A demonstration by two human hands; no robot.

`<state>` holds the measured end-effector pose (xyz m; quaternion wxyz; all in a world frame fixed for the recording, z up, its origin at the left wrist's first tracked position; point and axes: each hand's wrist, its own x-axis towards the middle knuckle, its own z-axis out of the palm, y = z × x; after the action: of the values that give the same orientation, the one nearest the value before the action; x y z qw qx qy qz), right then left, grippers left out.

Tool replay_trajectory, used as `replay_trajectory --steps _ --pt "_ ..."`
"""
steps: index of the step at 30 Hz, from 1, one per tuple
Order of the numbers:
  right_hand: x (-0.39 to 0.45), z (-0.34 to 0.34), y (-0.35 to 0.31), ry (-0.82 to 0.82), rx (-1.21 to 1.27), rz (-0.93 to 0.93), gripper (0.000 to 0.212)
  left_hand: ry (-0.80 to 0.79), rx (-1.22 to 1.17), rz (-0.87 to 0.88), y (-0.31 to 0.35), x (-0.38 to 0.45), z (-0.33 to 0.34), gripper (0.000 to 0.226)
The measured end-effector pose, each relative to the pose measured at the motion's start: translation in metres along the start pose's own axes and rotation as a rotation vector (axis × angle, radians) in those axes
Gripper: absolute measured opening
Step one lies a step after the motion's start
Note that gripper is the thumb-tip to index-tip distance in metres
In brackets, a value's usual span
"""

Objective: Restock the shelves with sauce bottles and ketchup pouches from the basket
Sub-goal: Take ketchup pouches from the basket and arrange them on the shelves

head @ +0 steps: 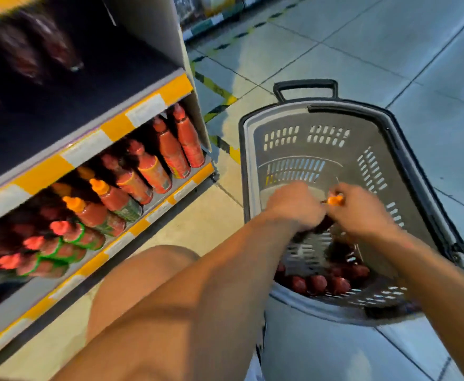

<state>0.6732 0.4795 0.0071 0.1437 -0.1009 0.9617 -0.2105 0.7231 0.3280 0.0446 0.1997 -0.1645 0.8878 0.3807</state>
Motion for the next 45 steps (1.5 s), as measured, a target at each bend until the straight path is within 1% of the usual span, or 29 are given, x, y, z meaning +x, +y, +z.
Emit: replay_trajectory --steps 2,4,5,8,11,13,15,20,23,26,29,31,34,38,42,45 --pt "-0.015 -0.023 -0.021 0.123 0.023 -0.056 0.02 0.035 -0.1 0.027 0.002 -0.021 -0.027 0.033" --pt "-0.031 -0.046 -0.045 0.219 0.072 -0.117 0.02 0.081 -0.226 0.087 -0.003 -0.046 -0.054 0.022" --pt "-0.04 -0.057 -0.058 0.265 0.094 -0.153 0.02 0.128 -0.29 0.115 -0.008 -0.061 -0.068 0.02" --pt "-0.069 -0.085 -0.101 0.38 0.151 -0.261 0.022 0.257 -0.496 0.178 -0.029 -0.111 -0.108 0.029" --pt "-0.101 -0.105 -0.148 0.435 0.186 -0.391 0.021 0.328 -0.685 0.21 -0.053 -0.165 -0.146 0.027" --pt "-0.124 -0.114 -0.182 0.44 0.201 -0.475 0.017 0.394 -0.716 0.222 -0.076 -0.204 -0.171 0.029" --pt "-0.148 -0.117 -0.218 0.427 0.222 -0.564 0.015 0.467 -0.728 0.221 -0.105 -0.244 -0.192 0.024" --pt "-0.197 -0.099 -0.297 0.313 0.366 -0.774 0.011 0.663 -0.77 0.125 -0.187 -0.346 -0.232 0.015" --pt "-0.218 -0.075 -0.339 0.162 0.428 -0.849 0.007 0.809 -0.798 0.095 -0.238 -0.4 -0.245 0.015" --pt "-0.235 -0.043 -0.377 -0.001 0.505 -0.85 0.008 0.991 -0.811 0.044 -0.287 -0.446 -0.254 0.01" --pt "-0.247 -0.005 -0.411 -0.127 0.6 -0.78 0.009 1.16 -0.851 -0.009 -0.334 -0.485 -0.257 0.005" --pt "-0.25 0.023 -0.43 -0.195 0.62 -0.729 0.009 1.242 -0.897 -0.035 -0.363 -0.504 -0.255 0.005" --pt "-0.259 0.061 -0.459 -0.303 0.582 -0.717 0.008 1.319 -0.958 -0.095 -0.401 -0.518 -0.242 0.004" --pt "-0.267 0.104 -0.492 -0.404 0.524 -0.679 0.011 1.379 -1.052 -0.198 -0.448 -0.511 -0.219 0.003" --pt "-0.262 0.159 -0.513 -0.51 0.513 -0.61 0.016 1.407 -1.122 -0.303 -0.494 -0.487 -0.197 0.016" --pt "-0.248 0.199 -0.519 -0.549 0.476 -0.553 0.017 1.409 -1.145 -0.348 -0.525 -0.463 -0.183 0.018"
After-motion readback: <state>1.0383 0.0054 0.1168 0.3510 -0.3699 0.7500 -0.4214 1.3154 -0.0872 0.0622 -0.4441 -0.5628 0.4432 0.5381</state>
